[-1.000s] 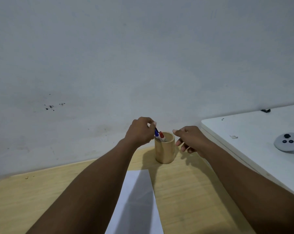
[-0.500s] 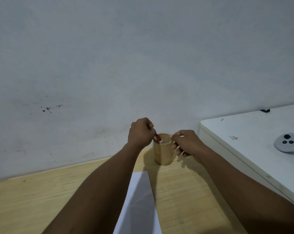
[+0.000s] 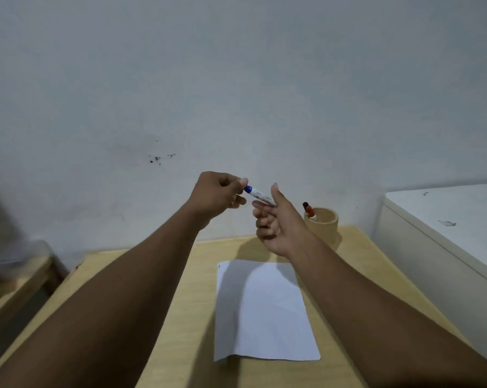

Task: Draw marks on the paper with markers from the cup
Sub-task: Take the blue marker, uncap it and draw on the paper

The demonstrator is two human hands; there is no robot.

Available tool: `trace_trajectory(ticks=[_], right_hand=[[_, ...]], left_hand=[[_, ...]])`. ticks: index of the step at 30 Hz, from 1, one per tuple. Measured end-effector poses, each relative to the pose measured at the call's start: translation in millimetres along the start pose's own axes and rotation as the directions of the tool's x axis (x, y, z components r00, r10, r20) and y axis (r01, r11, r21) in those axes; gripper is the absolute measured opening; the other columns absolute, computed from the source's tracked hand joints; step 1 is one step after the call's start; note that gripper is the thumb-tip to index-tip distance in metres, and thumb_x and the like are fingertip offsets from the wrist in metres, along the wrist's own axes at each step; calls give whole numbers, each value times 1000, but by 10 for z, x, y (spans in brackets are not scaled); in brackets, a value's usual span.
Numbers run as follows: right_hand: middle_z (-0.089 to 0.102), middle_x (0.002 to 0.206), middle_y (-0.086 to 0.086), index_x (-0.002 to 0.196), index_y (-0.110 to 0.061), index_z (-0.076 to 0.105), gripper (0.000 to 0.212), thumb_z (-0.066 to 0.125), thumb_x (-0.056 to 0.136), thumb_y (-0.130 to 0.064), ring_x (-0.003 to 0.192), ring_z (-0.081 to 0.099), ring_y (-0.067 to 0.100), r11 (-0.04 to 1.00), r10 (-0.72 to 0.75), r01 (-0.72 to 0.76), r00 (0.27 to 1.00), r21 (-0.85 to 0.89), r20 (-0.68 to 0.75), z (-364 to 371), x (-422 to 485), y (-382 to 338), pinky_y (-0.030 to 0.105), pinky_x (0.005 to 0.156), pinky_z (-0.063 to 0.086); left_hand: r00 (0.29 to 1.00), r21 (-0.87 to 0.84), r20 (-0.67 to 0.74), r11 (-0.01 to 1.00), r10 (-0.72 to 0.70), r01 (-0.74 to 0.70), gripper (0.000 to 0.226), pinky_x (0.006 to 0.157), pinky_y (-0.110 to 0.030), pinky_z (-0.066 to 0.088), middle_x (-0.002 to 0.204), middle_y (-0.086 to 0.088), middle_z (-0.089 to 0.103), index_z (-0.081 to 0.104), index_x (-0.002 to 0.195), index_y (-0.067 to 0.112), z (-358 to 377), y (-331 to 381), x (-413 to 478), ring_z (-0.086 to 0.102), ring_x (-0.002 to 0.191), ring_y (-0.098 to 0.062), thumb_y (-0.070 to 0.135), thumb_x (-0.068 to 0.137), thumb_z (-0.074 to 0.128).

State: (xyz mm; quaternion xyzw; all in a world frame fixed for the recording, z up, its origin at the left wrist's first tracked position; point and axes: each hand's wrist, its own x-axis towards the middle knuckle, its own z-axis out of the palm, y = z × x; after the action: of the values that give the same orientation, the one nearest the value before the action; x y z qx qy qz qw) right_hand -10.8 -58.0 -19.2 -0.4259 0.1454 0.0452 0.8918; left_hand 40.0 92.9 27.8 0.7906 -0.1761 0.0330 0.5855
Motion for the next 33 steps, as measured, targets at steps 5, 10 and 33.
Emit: trace_trajectory(ticks=[5, 10, 33], right_hand=[[67, 60, 5, 89, -5, 64, 23, 62, 102, -24, 43, 62, 9, 989, -106, 104, 994, 104, 15, 317, 59, 323, 17, 37, 38], [70, 68, 12, 83, -4, 65, 15, 61, 97, -10, 53, 74, 17, 979, -191, 191, 981, 73, -4, 295, 103, 425, 20, 44, 50], [79, 77, 14, 86, -8, 73, 6, 69, 86, -12, 66, 77, 24, 679, -308, 220, 951, -700, 1, -283, 593, 1162, 29, 52, 51]], left_hand=[[986, -173, -125, 981, -108, 86, 28, 71, -29, 64, 76, -12, 68, 74, 84, -2, -347, -377, -263, 77, 67, -22, 23, 96, 70], [938, -171, -265, 968, -224, 183, 44, 77, -38, 65, 64, -1, 68, 71, 74, -5, -741, -875, -490, 77, 64, -27, 34, 94, 72], [963, 606, 78, 780, -256, 158, 73, 70, -32, 53, 87, 13, 67, 55, 103, 27, -211, -1779, -645, 63, 85, -10, 81, 55, 72]])
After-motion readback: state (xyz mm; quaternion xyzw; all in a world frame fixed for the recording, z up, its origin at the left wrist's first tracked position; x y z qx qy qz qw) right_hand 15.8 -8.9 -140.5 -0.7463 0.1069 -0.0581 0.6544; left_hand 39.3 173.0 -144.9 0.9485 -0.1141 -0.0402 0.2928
